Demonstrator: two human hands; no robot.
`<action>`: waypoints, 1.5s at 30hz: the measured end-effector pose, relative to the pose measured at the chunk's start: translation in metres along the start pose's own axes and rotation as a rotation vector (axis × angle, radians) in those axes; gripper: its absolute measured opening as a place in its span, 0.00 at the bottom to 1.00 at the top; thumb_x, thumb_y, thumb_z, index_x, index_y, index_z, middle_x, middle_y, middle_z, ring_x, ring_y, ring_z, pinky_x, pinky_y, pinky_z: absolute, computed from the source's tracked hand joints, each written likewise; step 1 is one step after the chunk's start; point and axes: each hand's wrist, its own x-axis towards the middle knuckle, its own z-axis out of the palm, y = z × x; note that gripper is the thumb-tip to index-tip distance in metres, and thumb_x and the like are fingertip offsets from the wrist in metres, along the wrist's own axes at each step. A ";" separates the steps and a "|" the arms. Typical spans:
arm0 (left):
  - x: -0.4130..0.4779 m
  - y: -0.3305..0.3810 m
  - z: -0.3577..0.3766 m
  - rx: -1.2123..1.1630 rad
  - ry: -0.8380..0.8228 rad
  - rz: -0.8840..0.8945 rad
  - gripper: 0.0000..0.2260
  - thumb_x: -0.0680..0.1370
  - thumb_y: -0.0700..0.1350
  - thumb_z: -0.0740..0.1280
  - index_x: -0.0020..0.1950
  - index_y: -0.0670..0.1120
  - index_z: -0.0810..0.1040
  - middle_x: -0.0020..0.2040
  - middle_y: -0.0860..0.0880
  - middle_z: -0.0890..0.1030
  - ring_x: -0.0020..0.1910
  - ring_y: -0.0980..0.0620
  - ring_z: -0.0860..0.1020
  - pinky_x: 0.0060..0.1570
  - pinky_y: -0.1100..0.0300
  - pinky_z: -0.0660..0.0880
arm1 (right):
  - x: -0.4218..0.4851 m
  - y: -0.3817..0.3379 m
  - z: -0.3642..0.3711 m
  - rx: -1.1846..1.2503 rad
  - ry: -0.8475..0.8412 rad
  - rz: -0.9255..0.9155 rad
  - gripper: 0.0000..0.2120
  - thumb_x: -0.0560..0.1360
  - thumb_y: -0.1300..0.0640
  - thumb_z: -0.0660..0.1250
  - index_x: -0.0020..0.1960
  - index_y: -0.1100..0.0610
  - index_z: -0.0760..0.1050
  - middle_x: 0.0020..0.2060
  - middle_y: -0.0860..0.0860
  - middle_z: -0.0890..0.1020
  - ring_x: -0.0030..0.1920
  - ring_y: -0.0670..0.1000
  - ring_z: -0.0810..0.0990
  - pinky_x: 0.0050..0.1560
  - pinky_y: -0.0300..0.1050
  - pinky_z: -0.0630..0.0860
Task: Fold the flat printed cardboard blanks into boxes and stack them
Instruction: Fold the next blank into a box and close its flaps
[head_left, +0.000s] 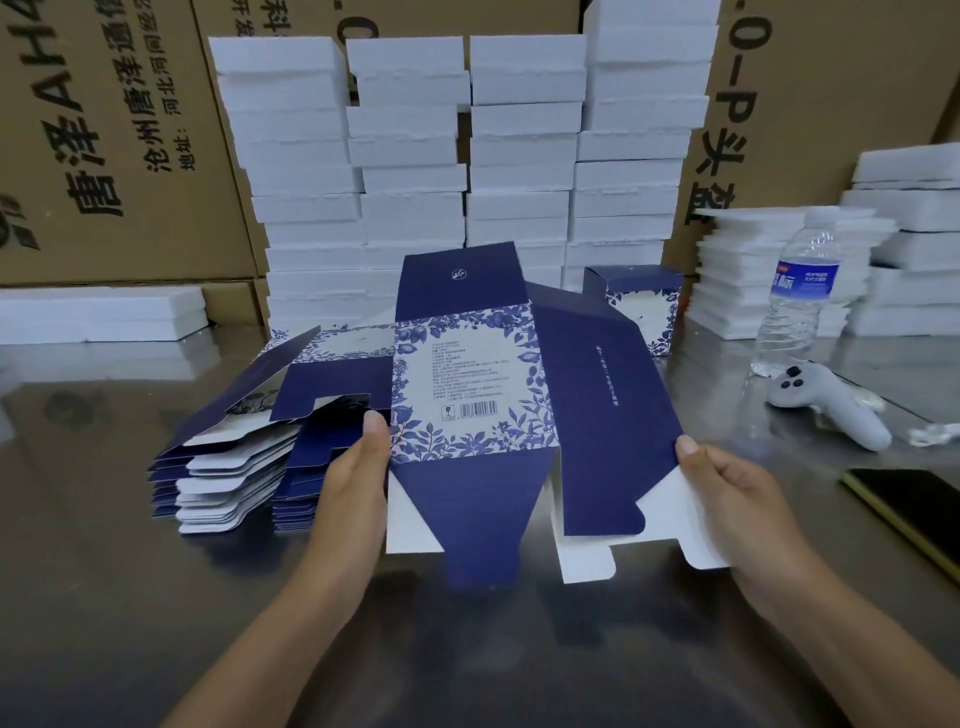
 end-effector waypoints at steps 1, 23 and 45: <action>-0.001 0.001 0.000 0.013 -0.013 0.016 0.21 0.80 0.57 0.55 0.39 0.53 0.84 0.39 0.55 0.85 0.37 0.60 0.83 0.35 0.63 0.75 | 0.000 0.000 0.000 0.006 0.010 0.003 0.21 0.80 0.52 0.60 0.44 0.71 0.73 0.33 0.57 0.77 0.34 0.52 0.72 0.25 0.35 0.65; -0.008 0.011 -0.002 -0.173 -0.186 -0.054 0.13 0.79 0.51 0.61 0.44 0.54 0.85 0.45 0.47 0.86 0.41 0.52 0.84 0.37 0.60 0.77 | -0.014 0.012 0.009 -0.617 -0.484 -0.314 0.48 0.54 0.23 0.66 0.66 0.25 0.43 0.70 0.27 0.49 0.72 0.34 0.48 0.74 0.45 0.55; -0.009 -0.021 -0.003 0.565 -0.558 0.150 0.44 0.77 0.31 0.58 0.65 0.81 0.47 0.62 0.69 0.73 0.64 0.75 0.65 0.57 0.79 0.64 | -0.030 -0.006 0.025 -0.182 -0.404 -0.226 0.22 0.76 0.38 0.53 0.69 0.35 0.57 0.59 0.21 0.68 0.60 0.23 0.64 0.50 0.16 0.61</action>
